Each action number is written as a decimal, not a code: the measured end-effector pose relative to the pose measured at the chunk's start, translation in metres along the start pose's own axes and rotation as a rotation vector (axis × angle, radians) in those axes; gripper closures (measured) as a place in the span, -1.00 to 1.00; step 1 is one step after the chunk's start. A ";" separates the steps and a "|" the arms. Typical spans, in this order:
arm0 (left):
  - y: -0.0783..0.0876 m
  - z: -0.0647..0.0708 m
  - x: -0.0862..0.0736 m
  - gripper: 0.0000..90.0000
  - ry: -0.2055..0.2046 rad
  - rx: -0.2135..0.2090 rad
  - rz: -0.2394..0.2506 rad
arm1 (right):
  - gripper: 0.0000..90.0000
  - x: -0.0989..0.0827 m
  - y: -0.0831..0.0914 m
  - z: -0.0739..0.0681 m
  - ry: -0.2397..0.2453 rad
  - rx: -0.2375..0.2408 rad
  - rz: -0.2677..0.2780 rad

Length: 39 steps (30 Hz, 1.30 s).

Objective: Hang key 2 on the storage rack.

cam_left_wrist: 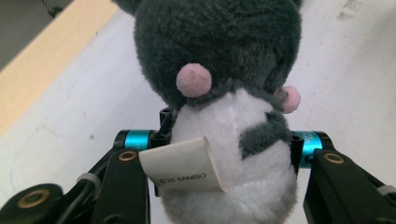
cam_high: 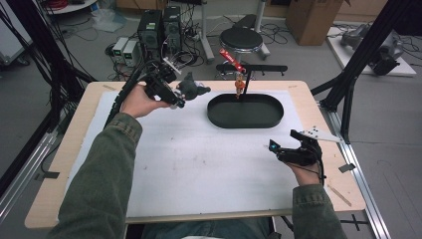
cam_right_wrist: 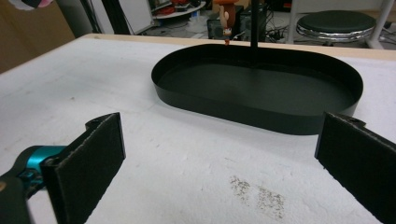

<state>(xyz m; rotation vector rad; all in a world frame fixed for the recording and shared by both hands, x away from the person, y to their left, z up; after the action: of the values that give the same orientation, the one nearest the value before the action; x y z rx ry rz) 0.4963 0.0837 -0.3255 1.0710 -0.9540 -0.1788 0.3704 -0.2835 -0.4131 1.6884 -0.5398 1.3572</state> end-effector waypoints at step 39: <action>-0.031 0.008 0.072 0.19 0.060 -0.059 0.077 | -0.98 0.000 -0.003 0.002 -0.002 0.005 0.012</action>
<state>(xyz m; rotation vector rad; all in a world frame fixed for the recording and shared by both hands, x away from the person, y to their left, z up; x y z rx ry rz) 0.5431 0.0233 -0.3080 0.9789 -0.9286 -0.1102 0.3737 -0.2835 -0.4137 1.6938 -0.5487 1.3662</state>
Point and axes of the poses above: each handheld gripper's, and its own axes: y roughly backward along the jaws, x roughly out of its top, z roughly to its right, the point moved 6 cm from there along -y, roughly forward along the jaws, and after that the axes turned 9 degrees about y, right-handed, at the moved point
